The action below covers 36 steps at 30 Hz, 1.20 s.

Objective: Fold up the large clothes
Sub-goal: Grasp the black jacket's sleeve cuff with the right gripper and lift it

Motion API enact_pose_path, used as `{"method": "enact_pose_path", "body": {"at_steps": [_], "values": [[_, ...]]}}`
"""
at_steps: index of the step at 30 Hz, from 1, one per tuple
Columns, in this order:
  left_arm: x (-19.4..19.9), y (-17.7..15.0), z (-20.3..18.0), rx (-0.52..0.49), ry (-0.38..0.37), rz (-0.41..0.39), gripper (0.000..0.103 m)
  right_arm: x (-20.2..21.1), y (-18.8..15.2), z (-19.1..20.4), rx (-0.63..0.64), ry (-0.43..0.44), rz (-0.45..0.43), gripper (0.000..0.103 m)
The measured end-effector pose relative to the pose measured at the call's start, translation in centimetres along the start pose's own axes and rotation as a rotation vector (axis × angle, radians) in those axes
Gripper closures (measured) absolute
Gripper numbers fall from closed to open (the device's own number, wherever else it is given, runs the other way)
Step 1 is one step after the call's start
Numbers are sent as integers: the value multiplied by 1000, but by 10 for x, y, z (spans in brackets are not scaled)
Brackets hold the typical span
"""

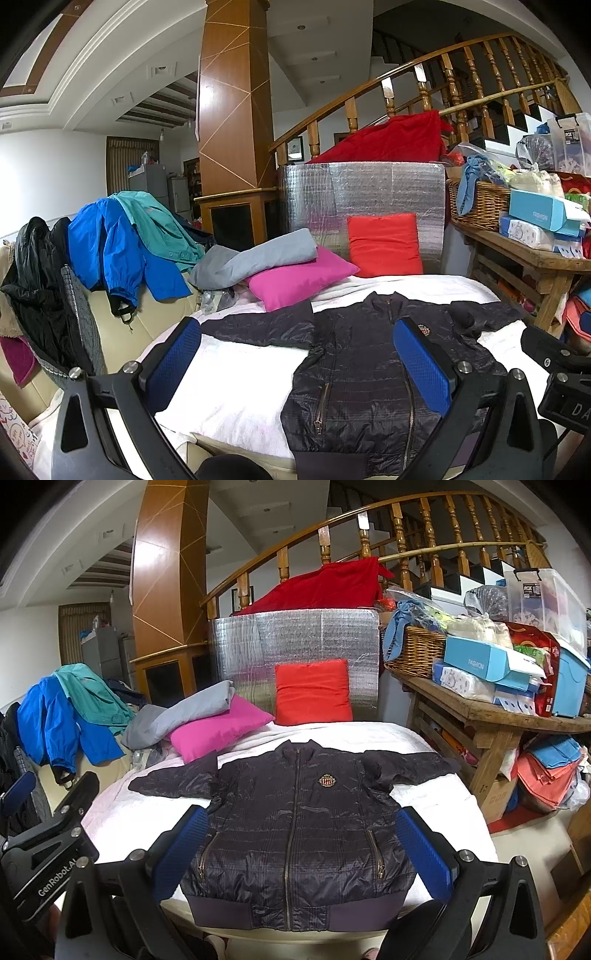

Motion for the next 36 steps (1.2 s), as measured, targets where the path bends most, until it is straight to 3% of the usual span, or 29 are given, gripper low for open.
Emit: {"method": "enact_pose_path", "body": {"at_steps": [16,18,21,27,30,36], "values": [[-33,-4,-11,-15,-9,46,0,-32,5,-8,8,-8,23,0],[-58,-7,-18,-18,-35,97,0,-48,11,-14,10,6,21,0],[-119,-21,-40,-29,-95,239,0,-91,23,-36,-23,72,42,0],[-262,-68,-87,-11,-172,566,0,-226,31,-137,-173,124,176,0],[-317,-81,-96,23,-129,617,0,-286,27,-202,-345,146,217,0],[-400,-83,-116,36,-56,602,0,-380,19,-328,-736,160,230,0]]}}
Point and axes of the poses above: each gripper's, at about its wrist camera, not at the fingertips, and x roughly against the way its jaws point, z to its left, y to its top, the point moved 9 cm from there along -x, roughly the way its jaws point, and after that the axes turned 8 degrees about z, right-handed, at the moved point
